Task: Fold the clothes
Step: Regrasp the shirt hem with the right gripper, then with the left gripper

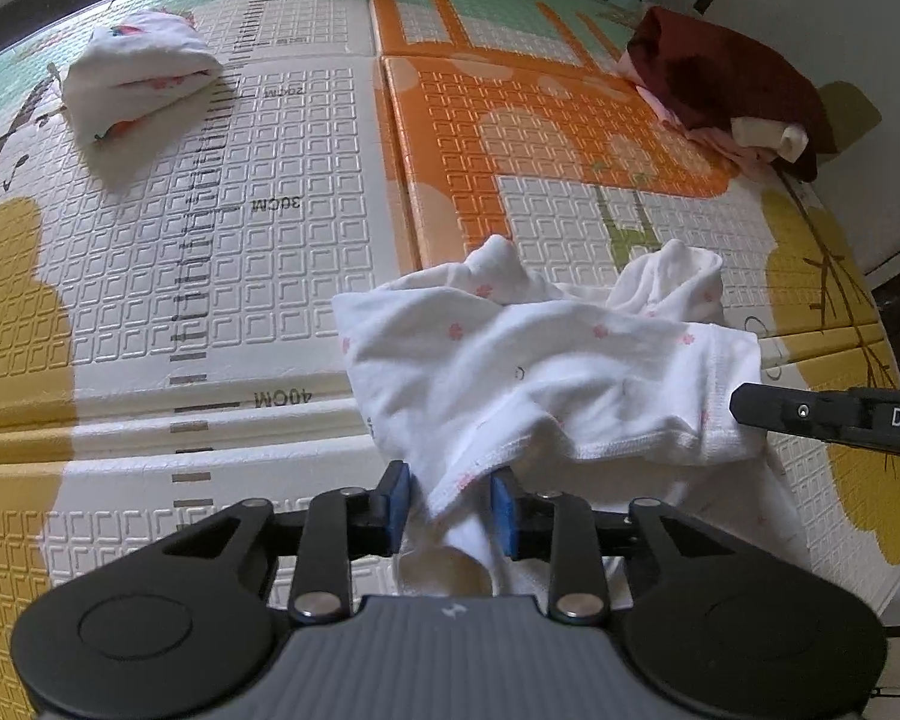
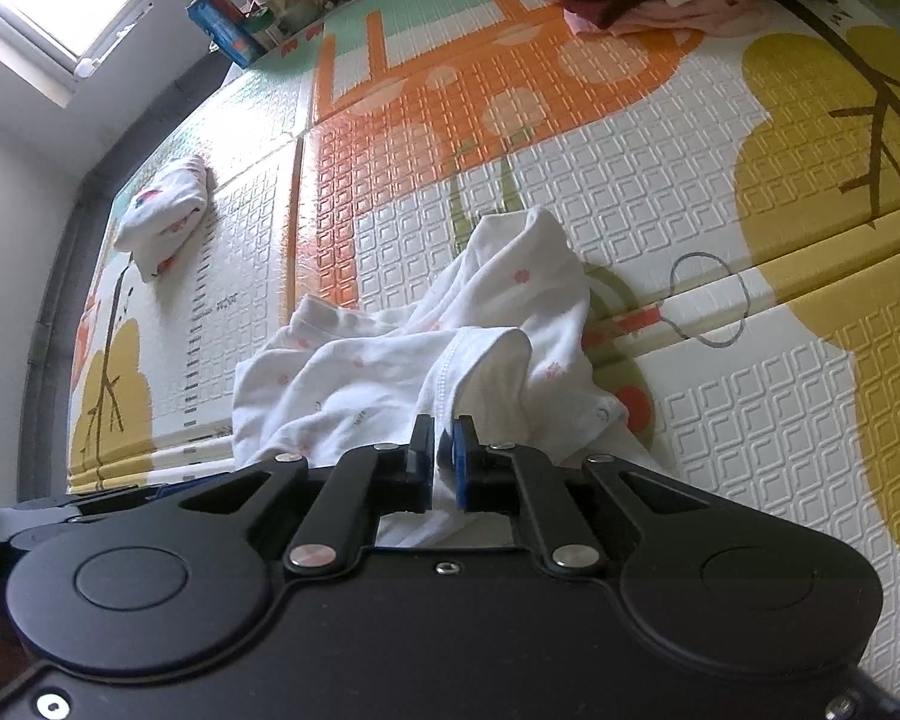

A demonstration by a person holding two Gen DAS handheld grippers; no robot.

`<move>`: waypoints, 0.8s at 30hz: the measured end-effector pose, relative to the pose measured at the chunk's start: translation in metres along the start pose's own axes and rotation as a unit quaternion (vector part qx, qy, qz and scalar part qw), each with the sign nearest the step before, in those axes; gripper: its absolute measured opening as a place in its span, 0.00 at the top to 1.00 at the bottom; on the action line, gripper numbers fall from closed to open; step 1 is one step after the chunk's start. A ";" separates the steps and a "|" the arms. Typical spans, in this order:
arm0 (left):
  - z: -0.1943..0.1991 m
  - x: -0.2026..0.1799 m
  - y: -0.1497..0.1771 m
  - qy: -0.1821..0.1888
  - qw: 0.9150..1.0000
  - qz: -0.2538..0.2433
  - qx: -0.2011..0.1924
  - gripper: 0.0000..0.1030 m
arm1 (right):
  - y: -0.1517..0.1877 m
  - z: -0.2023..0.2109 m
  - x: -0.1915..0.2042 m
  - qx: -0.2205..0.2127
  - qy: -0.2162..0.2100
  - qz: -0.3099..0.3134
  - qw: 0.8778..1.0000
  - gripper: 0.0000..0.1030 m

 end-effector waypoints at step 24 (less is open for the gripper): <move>0.007 -0.002 -0.003 -0.005 1.000 -0.005 -0.027 0.85 | -0.010 0.016 0.005 -0.006 -0.014 -0.003 1.000 0.97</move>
Point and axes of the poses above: each gripper's, at about its wrist camera, not at the fingertips, and z roughly against the way its jaws point, x to its left, y to its underside, the point moved 4 cm from there along -z, roughly the way its jaws point, and after that the axes turned 9 degrees about x, right-handed, at the moved point
